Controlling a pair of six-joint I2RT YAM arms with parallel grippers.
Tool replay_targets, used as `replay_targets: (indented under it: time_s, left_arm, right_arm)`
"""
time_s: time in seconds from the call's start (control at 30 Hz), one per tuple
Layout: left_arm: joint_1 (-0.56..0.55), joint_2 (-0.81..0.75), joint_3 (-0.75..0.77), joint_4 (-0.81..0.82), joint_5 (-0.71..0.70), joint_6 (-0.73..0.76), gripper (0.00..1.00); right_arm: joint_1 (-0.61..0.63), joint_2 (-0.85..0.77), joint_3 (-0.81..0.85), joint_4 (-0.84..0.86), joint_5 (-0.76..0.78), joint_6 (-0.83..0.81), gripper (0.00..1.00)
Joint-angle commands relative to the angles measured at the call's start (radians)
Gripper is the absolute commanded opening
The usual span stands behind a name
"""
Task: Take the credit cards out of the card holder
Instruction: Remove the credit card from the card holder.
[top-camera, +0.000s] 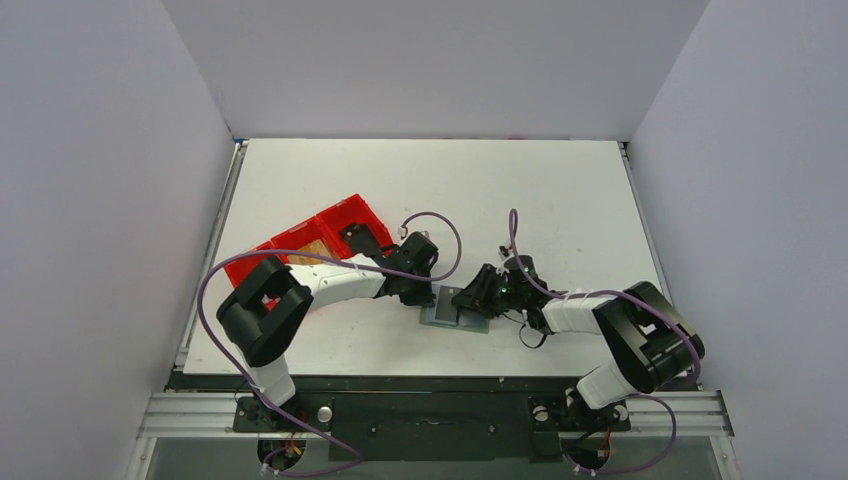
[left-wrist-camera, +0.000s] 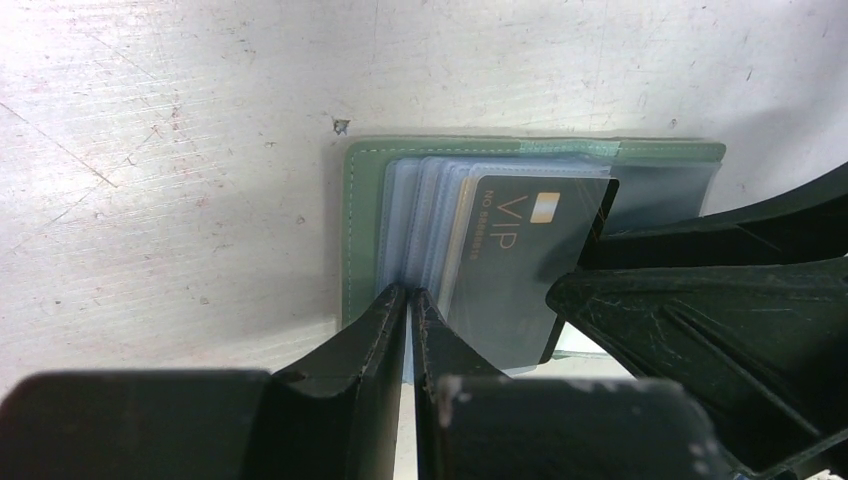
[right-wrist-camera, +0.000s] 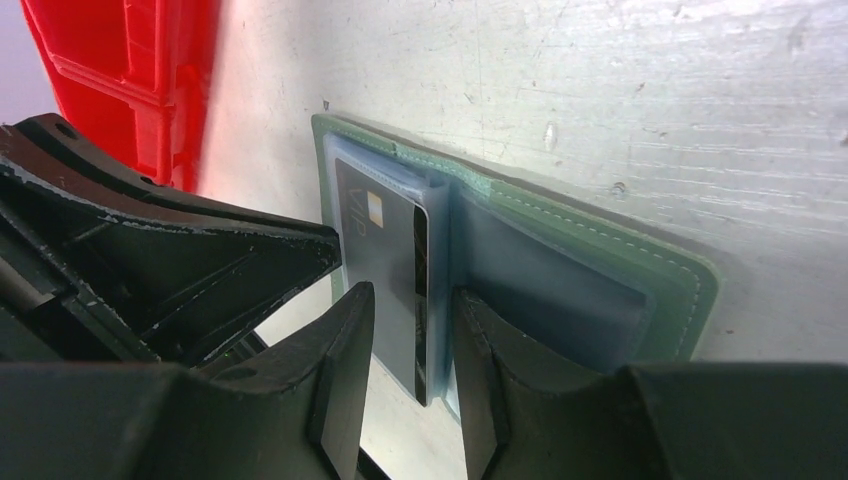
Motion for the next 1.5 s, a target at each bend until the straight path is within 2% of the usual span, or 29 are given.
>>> replay_targets:
  time_s: [0.0, 0.33, 0.57, 0.97, 1.17, 1.47]
  left_arm:
    - [-0.006, 0.055, -0.018, -0.041, -0.043, -0.007, 0.05]
    - [-0.006, 0.055, -0.022, -0.034, -0.04, -0.009, 0.05]
    - [-0.006, 0.058, -0.02, -0.032, -0.037, -0.009, 0.04]
    - [-0.008, 0.059, -0.019, -0.031, -0.032, -0.009, 0.04]
    - [-0.008, 0.06, -0.02, -0.032, -0.035, -0.009, 0.04]
    - [-0.008, 0.056, -0.023, -0.035, -0.042, -0.012, 0.04]
  right_arm:
    - [-0.03, -0.032, -0.039, 0.081, -0.028, 0.019, 0.32]
    - [-0.043, -0.052, -0.062, 0.142, -0.063, 0.065, 0.33]
    - [-0.043, -0.047, -0.088, 0.217, -0.085, 0.111, 0.27]
    - [-0.044, -0.026, -0.095, 0.263, -0.096, 0.13, 0.25]
    - [-0.044, 0.016, -0.115, 0.362, -0.119, 0.182, 0.18]
    - [-0.046, 0.006, -0.122, 0.351, -0.127, 0.179, 0.17]
